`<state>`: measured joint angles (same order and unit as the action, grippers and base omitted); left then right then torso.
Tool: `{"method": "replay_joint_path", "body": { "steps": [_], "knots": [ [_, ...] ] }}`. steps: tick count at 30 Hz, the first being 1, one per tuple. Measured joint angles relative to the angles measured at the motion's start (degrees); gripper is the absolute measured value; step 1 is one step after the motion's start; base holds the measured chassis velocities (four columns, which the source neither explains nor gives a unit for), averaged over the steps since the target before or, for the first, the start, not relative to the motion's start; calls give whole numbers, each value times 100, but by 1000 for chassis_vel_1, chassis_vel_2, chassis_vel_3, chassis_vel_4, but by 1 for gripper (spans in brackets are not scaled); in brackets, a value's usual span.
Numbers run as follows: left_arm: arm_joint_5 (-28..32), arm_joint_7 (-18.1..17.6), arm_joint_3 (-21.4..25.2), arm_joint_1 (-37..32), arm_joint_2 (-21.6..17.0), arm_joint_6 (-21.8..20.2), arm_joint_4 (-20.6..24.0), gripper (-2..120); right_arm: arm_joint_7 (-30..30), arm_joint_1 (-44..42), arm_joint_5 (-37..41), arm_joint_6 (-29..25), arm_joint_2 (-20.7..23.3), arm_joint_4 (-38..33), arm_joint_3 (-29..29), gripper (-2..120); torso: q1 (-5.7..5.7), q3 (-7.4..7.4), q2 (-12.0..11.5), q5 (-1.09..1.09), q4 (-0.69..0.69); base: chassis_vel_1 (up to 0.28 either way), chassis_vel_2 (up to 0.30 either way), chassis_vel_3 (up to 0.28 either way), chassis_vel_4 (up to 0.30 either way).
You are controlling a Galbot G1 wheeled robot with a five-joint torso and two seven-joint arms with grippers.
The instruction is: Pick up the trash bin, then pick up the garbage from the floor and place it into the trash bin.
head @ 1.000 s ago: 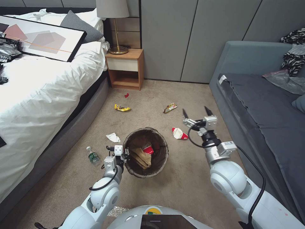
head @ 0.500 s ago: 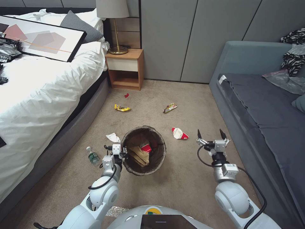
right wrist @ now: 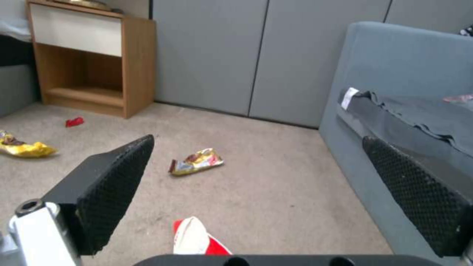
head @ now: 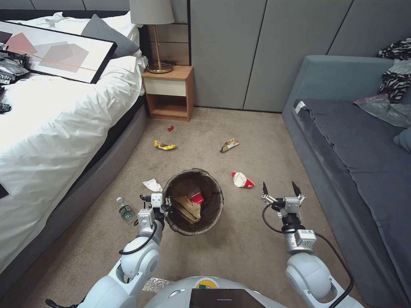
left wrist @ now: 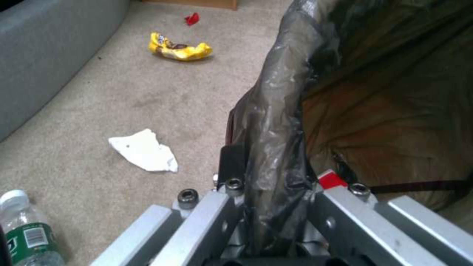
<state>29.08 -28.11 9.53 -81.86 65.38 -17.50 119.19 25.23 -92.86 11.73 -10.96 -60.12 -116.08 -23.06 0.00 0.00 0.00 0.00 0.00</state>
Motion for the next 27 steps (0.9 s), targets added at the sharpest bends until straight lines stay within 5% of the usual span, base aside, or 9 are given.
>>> {"method": "replay_joint_path", "body": {
  "steps": [8, 27],
  "knots": [
    [0, 1, 6, -1, 23, 9, -4, 2, 16, 95, 1, 48, -32, 0, 79, 100, 0, 0, 0, 1, 1, -72, 74, 71, -68],
    [4, -7, 8, 33, 87, 11, -23, 2, 51, 241, 42, 107, 15, 16, 133, 100, 0, 1, 0, 4, 0, -262, 262, 272, -259]
  ]
}}
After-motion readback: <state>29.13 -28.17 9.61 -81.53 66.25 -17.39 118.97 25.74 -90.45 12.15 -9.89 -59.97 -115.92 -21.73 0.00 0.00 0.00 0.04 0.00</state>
